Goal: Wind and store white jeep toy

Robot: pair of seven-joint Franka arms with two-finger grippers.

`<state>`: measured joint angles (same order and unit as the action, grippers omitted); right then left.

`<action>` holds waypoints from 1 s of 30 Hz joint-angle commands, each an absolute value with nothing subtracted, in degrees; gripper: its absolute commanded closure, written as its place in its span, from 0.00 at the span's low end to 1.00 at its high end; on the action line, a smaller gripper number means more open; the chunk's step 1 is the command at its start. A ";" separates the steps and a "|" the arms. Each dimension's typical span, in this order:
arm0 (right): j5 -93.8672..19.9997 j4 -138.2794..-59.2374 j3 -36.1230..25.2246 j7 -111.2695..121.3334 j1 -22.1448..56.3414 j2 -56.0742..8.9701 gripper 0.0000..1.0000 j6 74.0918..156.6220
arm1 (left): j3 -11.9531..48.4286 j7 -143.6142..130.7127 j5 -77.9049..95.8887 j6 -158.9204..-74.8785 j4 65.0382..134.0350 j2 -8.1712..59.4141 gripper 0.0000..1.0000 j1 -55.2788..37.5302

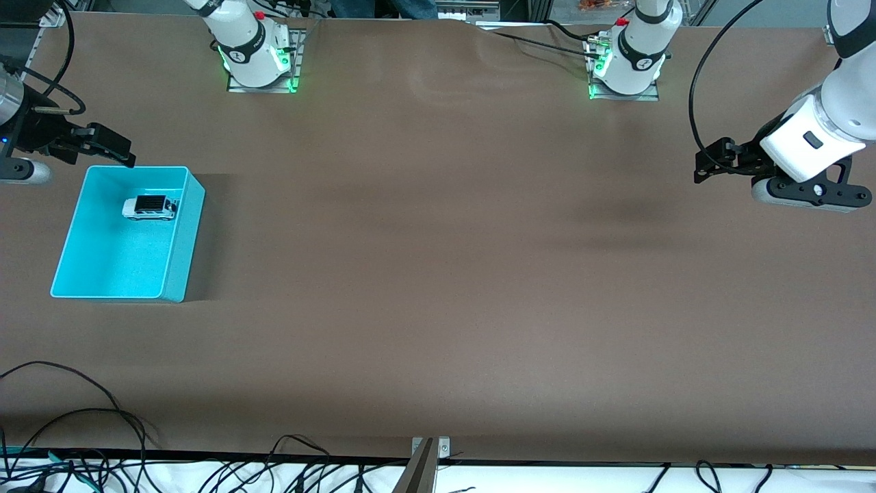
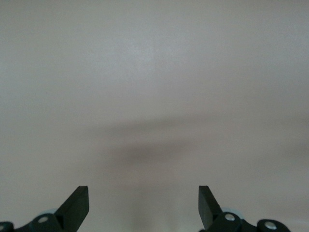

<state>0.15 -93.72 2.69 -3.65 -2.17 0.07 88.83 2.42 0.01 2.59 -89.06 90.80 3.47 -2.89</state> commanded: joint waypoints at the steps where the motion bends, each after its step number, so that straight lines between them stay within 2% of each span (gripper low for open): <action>1: 0.79 -95.19 3.52 -4.66 -3.25 1.14 0.00 89.91 | 2.64 -0.44 1.58 -88.33 90.00 3.16 0.00 -2.81; 30: 0.26 -95.19 2.99 -3.52 -3.43 0.62 0.00 89.82 | 2.64 -0.44 1.32 -88.33 90.00 3.25 0.00 -2.81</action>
